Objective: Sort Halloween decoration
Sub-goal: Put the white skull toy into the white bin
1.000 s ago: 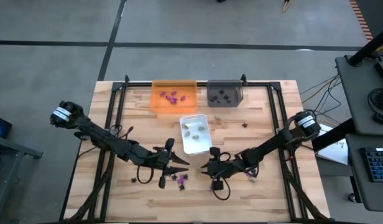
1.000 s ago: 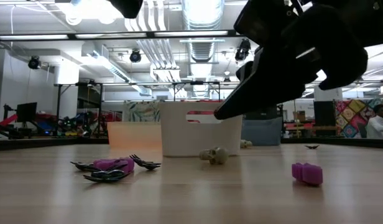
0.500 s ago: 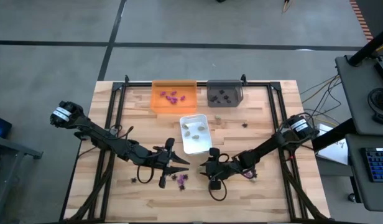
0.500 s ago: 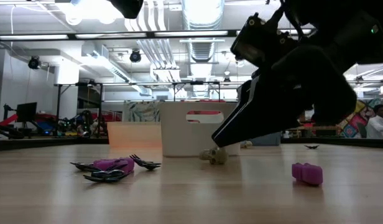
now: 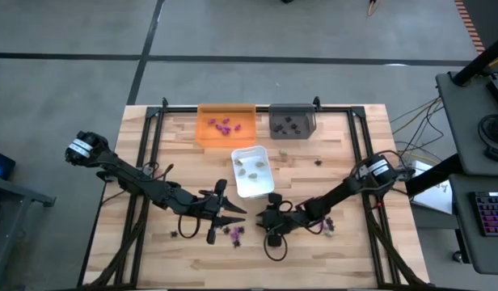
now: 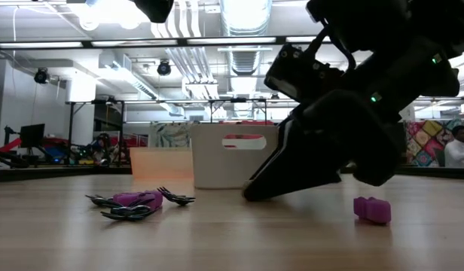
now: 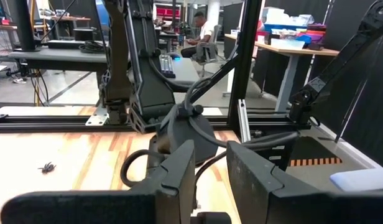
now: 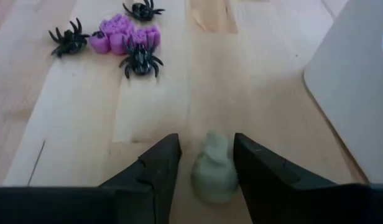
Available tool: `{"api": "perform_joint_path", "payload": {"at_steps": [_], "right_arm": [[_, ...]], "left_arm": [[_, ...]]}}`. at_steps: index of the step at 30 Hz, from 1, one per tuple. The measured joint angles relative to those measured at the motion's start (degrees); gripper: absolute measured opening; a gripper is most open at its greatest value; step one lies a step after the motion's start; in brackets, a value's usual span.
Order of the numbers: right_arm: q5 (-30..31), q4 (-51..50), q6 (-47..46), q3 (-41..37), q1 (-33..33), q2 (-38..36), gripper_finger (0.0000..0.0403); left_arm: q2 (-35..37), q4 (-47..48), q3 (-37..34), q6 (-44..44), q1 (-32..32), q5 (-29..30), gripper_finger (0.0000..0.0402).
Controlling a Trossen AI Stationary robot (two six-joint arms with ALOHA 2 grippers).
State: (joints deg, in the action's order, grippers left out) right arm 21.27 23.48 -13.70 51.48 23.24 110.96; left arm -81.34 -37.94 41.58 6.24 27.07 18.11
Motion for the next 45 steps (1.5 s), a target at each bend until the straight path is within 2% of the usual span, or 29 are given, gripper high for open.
{"api": "perform_joint_path", "payload": {"at_steps": [11,17,21,27,32,36,39,42,45], "right_arm": [[-0.3,-0.5,0.9,0.6,0.1,0.0,0.008],[-0.7,-1.0,0.7,0.6,0.7,-0.8,0.0079],[-1.9,-2.8,-0.1,0.8,1.2,-4.2,0.0079],[-2.0,-14.3,0.1,5.2,0.0,-12.2,0.0079],[-1.7,-23.6,3.6,10.7,-3.6,-16.4,0.0079],[0.3,-30.7,5.7,14.2,-8.2,-16.8,0.0079],[0.3,-32.3,5.8,15.1,-12.0,-16.8,0.0079],[0.3,-32.4,3.9,14.9,-15.7,-16.8,0.0079],[0.5,-32.2,-2.1,14.5,-18.9,-16.8,0.0086]], "left_arm": [[0.0,-0.2,0.0,0.0,0.0,0.0,0.0076],[0.0,-0.2,0.0,0.2,0.0,0.0,0.0076],[0.0,-0.2,0.0,0.2,0.0,0.0,0.0076],[0.0,-0.2,0.0,0.2,0.0,0.0,0.0076],[0.0,-0.2,0.0,0.1,0.0,0.0,0.0076],[0.0,0.0,0.0,0.1,0.0,0.0,0.0076],[0.0,0.4,0.0,0.3,0.0,0.0,0.0076],[0.0,0.5,0.0,0.3,0.0,0.0,0.0076],[0.0,0.6,0.0,0.3,0.0,0.4,0.0076]]}}
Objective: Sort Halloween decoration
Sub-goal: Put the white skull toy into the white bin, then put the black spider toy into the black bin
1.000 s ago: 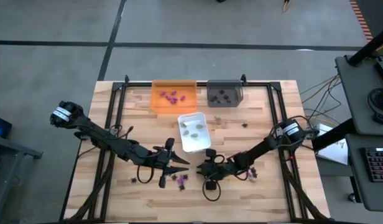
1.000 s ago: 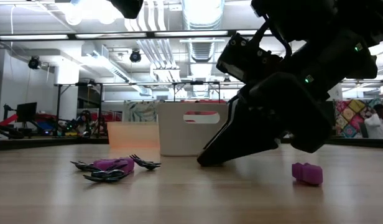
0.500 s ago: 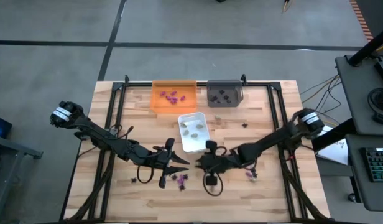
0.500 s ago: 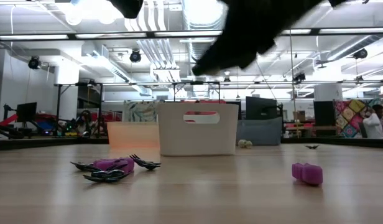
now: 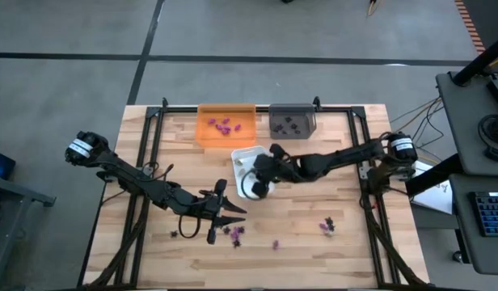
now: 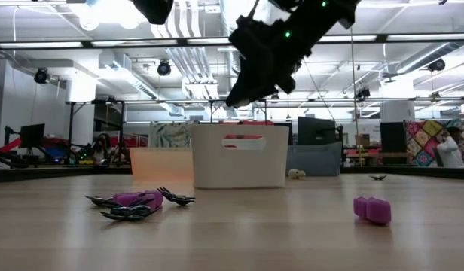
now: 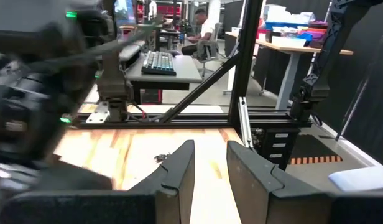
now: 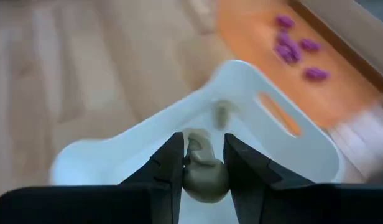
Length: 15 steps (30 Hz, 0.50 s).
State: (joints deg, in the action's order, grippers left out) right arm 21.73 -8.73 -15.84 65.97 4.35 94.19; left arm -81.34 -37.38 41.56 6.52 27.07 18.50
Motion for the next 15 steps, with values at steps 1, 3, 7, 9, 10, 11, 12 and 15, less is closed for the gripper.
{"api": "perform_joint_path", "payload": {"at_steps": [1,3,7,9,10,11,12,15], "right_arm": [[0.0,0.1,-1.9,-0.2,-0.7,0.0,0.0091],[-0.1,0.0,-3.5,-0.9,-1.7,0.0,0.0107],[-0.2,0.1,-4.2,-1.8,-2.0,0.0,0.015],[-0.2,0.4,-4.2,-2.0,-2.0,0.0,0.0168],[-0.2,0.4,-4.2,-2.1,-2.0,0.0,0.0176],[-0.2,0.4,-4.2,-2.1,-2.0,0.0,0.0182],[-0.2,0.5,-4.2,-2.1,-2.0,0.0,0.0187],[-0.2,0.5,-4.2,-2.1,-1.8,0.0,0.0194]], "left_arm": [[0.0,0.0,0.0,0.0,0.0,0.4,0.0076],[0.0,0.0,0.0,0.1,0.0,0.7,0.0076],[0.0,0.2,0.0,0.4,0.0,0.9,0.0076],[0.0,0.4,0.0,0.4,0.0,1.1,0.0076],[0.0,0.4,-0.1,0.4,0.0,1.1,0.0076],[0.0,0.5,-0.1,0.4,0.0,1.1,0.0076],[0.0,0.5,-0.1,0.4,0.0,1.1,0.0076],[0.0,0.7,-0.1,0.7,0.0,1.1,0.0076]]}}
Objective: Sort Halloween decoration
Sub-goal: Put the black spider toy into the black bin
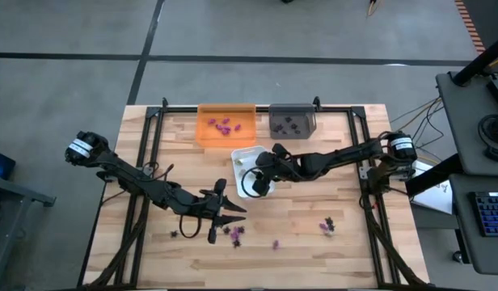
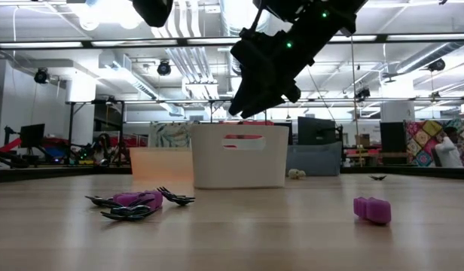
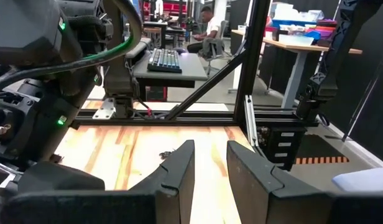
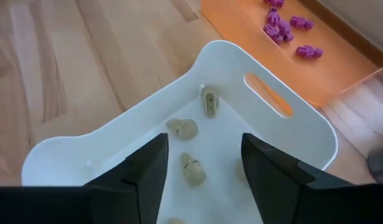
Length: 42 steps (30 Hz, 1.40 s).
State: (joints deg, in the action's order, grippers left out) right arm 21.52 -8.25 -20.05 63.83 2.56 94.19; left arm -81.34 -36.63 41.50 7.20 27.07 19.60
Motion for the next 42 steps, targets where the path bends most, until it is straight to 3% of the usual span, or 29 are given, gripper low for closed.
{"api": "perform_joint_path", "payload": {"at_steps": [6,18,21,32,36,42], "right_arm": [[1.5,0.1,0.0,-0.2,2.3,0.0,0.0185],[17.0,0.7,5.1,0.3,10.6,-1.4,0.0183],[18.6,-1.3,5.7,0.3,12.2,-3.5,0.0182],[20.6,-3.8,6.6,-3.2,16.8,-13.8,0.0182],[20.6,-1.2,6.6,-5.0,18.7,-16.5,0.0183],[20.5,1.2,6.7,-6.4,19.6,-17.3,0.0183]], "left_arm": [[0.0,4.3,0.0,5.1,0.0,0.9,0.0076],[0.2,12.3,0.8,17.7,0.7,0.9,0.0076],[0.6,23.4,4.6,23.1,1.7,0.9,0.0076],[-4.7,81.2,22.7,49.7,11.4,0.6,0.0076],[-7.9,88.4,24.3,55.9,16.9,-3.9,0.0076],[-13.0,90.7,24.2,62.9,24.1,-9.2,0.0077]]}}
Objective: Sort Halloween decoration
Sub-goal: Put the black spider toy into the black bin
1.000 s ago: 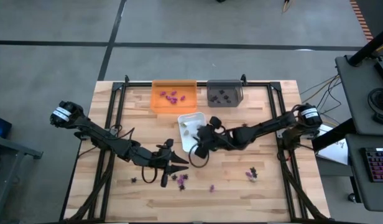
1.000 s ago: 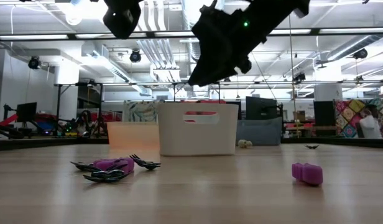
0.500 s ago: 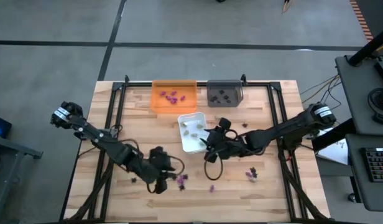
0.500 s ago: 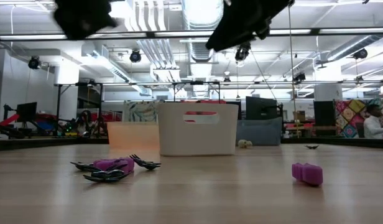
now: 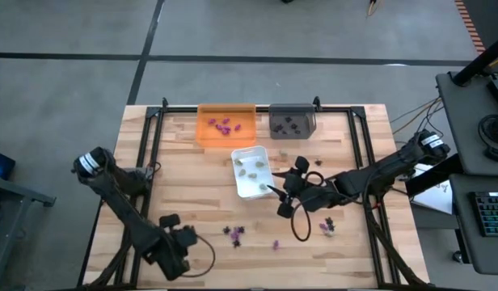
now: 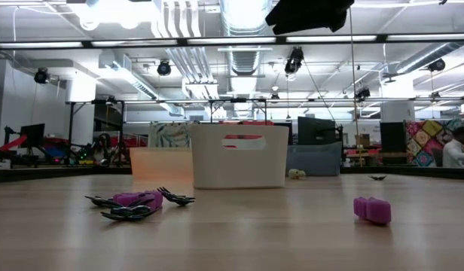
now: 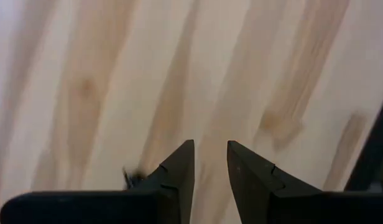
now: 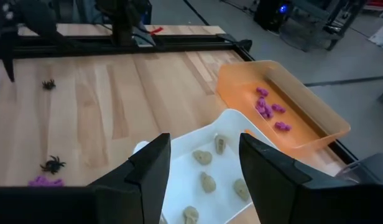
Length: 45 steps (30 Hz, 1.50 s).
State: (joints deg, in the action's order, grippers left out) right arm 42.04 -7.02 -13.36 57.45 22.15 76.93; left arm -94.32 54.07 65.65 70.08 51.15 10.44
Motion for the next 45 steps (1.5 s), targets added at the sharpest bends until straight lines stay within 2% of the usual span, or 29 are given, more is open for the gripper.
{"api": "perform_joint_path", "payload": {"at_steps": [7,11,15,25,38,45], "right_arm": [[0.0,0.4,-0.8,0.0,0.0,1.1,0.0183],[0.0,0.5,-1.1,0.0,0.0,1.1,0.0182],[0.0,0.5,-1.1,0.0,0.0,1.1,0.0182],[0.0,0.5,-1.2,0.0,0.0,1.1,0.018],[0.0,0.5,-1.2,-0.1,0.0,1.2,0.0178],[0.0,0.4,-1.2,-0.1,0.0,1.2,0.0178]], "left_arm": [[-4.7,7.7,-0.2,5.6,3.6,-1.6,0.0113],[-6.2,9.5,-0.3,3.3,3.8,-1.2,0.0143],[-7.1,9.4,-1.9,2.0,3.8,-1.3,0.0154],[-6.3,7.2,-4.9,-1.0,4.2,-1.6,0.0152],[-6.1,1.5,-9.7,-2.9,4.6,-1.6,0.0122],[-6.0,0.8,-10.1,-3.0,4.7,-1.6,0.011]]}}
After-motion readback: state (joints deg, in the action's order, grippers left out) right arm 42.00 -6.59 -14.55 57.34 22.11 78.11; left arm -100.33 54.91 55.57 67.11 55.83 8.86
